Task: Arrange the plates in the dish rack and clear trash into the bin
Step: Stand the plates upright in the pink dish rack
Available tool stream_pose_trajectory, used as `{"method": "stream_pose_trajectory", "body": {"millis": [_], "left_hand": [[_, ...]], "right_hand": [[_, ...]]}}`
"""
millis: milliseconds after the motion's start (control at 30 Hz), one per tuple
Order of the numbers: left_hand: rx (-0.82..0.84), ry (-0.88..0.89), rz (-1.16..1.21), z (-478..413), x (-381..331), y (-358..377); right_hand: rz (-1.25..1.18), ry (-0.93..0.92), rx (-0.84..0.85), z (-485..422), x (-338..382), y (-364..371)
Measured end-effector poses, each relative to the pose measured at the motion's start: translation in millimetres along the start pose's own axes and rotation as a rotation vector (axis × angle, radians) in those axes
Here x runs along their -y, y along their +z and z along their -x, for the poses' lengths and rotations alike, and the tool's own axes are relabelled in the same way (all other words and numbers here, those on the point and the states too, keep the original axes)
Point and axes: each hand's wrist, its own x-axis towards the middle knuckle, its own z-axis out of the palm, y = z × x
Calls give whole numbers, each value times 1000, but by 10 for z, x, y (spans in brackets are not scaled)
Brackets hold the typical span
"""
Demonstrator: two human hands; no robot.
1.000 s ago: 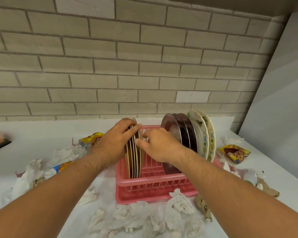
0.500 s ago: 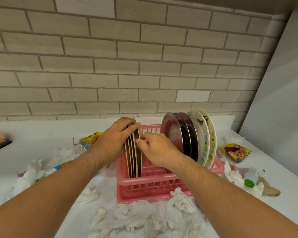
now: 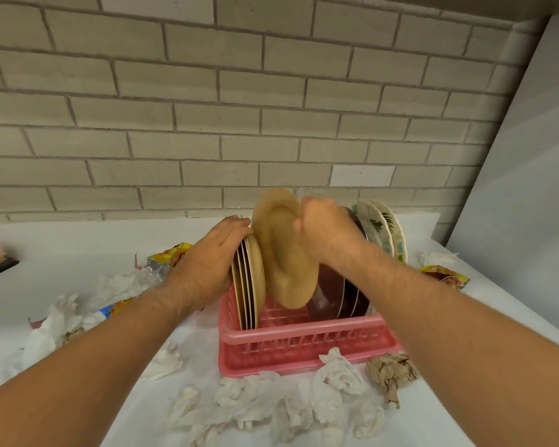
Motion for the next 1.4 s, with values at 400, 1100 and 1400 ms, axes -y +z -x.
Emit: {"method": "stream_pose_trajectory", "body": {"millis": [400, 1100, 1400], "left_hand": [[24, -10, -16, -18, -3, 20], [33, -3, -10, -68, -17, 57], [41, 3, -26, -97, -32, 79]], "right_hand": [[283, 115, 114, -46, -4, -11], [268, 78, 144, 61, -74, 138], [213, 134, 125, -40, -143, 233]]}}
